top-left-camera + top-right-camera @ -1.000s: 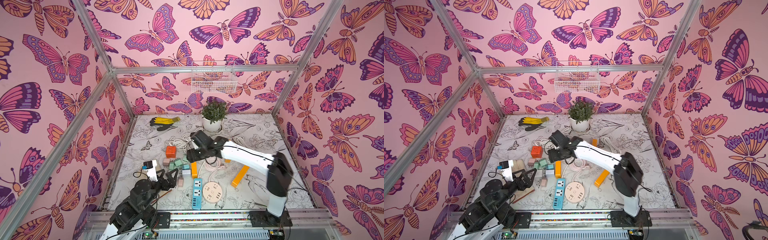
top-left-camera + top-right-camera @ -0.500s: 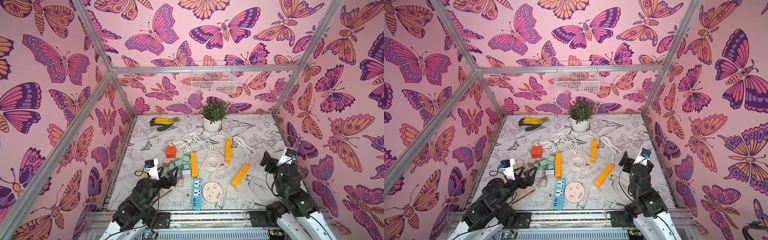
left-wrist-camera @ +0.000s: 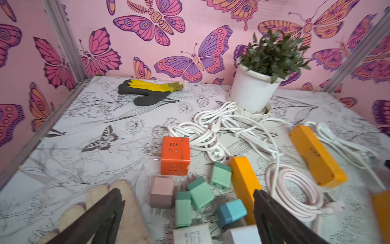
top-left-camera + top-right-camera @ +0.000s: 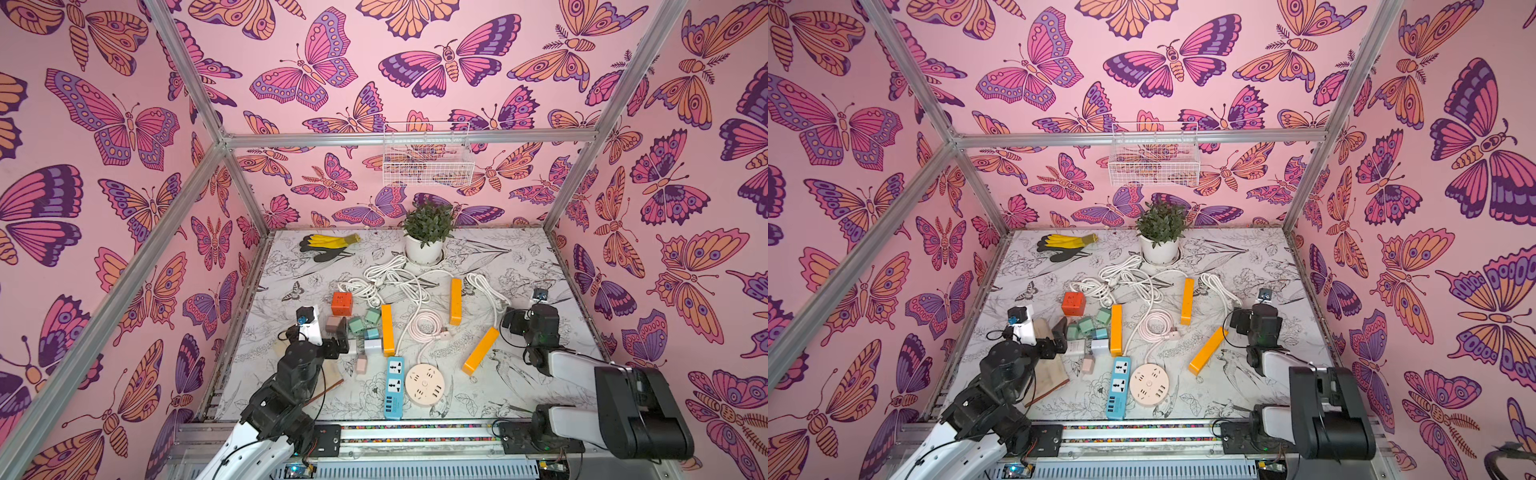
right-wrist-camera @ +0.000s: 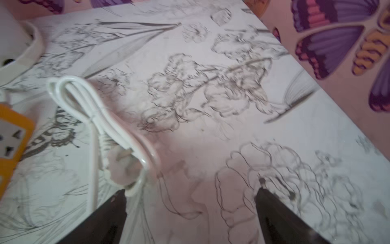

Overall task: Pull the plug off the socket
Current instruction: Reset both arms

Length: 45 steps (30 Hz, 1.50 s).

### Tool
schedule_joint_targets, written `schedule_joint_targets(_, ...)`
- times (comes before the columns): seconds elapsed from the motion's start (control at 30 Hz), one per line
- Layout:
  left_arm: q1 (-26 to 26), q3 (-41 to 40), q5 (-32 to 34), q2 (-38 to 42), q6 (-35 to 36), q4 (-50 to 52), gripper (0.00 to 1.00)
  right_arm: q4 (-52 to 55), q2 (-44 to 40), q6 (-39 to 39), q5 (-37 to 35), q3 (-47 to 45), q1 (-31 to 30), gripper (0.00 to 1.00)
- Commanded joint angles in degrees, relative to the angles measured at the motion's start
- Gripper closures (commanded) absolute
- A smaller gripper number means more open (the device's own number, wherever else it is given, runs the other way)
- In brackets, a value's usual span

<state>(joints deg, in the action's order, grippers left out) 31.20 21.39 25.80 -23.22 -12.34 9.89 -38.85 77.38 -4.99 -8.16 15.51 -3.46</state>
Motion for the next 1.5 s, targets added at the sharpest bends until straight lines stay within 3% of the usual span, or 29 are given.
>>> schedule_joint_targets(0.0,-3.1,-2.0,4.6,-5.0,8.0,-11.8,0.00,-33.3,11.6,6.2,2.2,-3.4,-0.3,0.01)
schedule_joint_targets(0.03,-4.5,-2.0,4.3,-7.3,9.0,-14.6,0.00,-37.7,15.1,6.2,0.1,-3.6,-0.8,0.01)
schedule_joint_targets(0.1,-9.3,-2.0,1.1,-12.8,9.3,-17.9,0.00,-16.4,6.3,4.5,-2.3,0.7,-0.7,0.01)
schedule_joint_targets(0.17,-14.2,-2.0,-2.7,-17.9,7.4,-21.0,0.00,-18.7,11.4,4.0,-2.8,4.0,-0.4,0.01)
schedule_joint_targets(0.23,-17.8,-4.6,-4.5,-23.1,6.3,-25.6,0.00,-8.6,8.3,2.1,-4.2,6.5,0.4,0.01)
schedule_joint_targets(0.33,-20.5,-5.5,-4.9,-31.5,10.1,-33.7,0.00,-16.5,10.9,1.6,-4.9,4.9,0.8,0.01)
schedule_joint_targets(0.37,-21.9,-5.2,-5.8,-34.7,10.7,-35.6,0.00,-12.7,9.7,1.2,-5.3,5.7,0.9,0.01)
schedule_joint_targets(0.4,-23.5,-4.8,-7.4,-38.2,10.3,-37.5,0.00,-8.0,8.4,1.1,-5.2,6.9,0.8,0.01)
schedule_joint_targets(0.47,-26.8,-4.6,-11.6,-45.5,9.5,-44.1,0.00,-11.5,9.5,1.2,-5.3,6.0,0.9,0.01)
schedule_joint_targets(0.53,-28.0,-0.1,-17.6,-50.2,12.3,-43.9,0.00,-12.7,9.8,1.2,-5.2,5.7,0.9,0.01)
schedule_joint_targets(0.57,-28.7,-0.4,-22.1,-55.0,14.8,-51.3,0.00,-11.4,9.3,1.2,-5.2,6.0,0.9,0.01)
schedule_joint_targets(0.63,-31.4,-0.7,-27.4,-64.3,13.1,-60.2,0.00,-8.6,8.6,1.1,-5.1,6.7,0.9,0.01)
schedule_joint_targets(0.67,-32.8,-1.9,-28.4,-67.0,12.3,-69.3,0.01,-9.9,9.0,1.1,-5.1,6.5,0.9,0.01)
schedule_joint_targets(0.73,-33.9,1.2,-27.5,-62.6,10.9,-53.7,0.01,-8.9,8.6,1.2,-5.2,6.6,0.9,0.01)
schedule_joint_targets(0.8,-33.7,-1.1,-27.6,-66.1,11.1,-64.6,0.00,-9.4,8.8,1.2,-5.2,6.6,0.9,0.01)
schedule_joint_targets(0.93,-32.8,1.4,-25.4,-63.2,11.9,-54.9,0.00,-9.0,8.6,1.1,-5.2,6.6,0.9,0.01)
schedule_joint_targets(1.1,-31.4,-0.3,-22.5,-65.5,12.1,-62.1,0.00,-11.1,8.2,1.3,-5.5,5.3,0.7,0.01)
schedule_joint_targets(1.33,-31.4,-0.2,-22.4,-65.3,12.1,-61.6,0.00,-30.4,8.3,0.1,-8.3,-4.8,0.8,0.01)
schedule_joint_targets(1.47,-31.4,-0.2,-22.4,-65.3,12.0,-61.6,0.00,-31.5,8.5,-0.4,-9.3,-5.5,0.8,0.01)
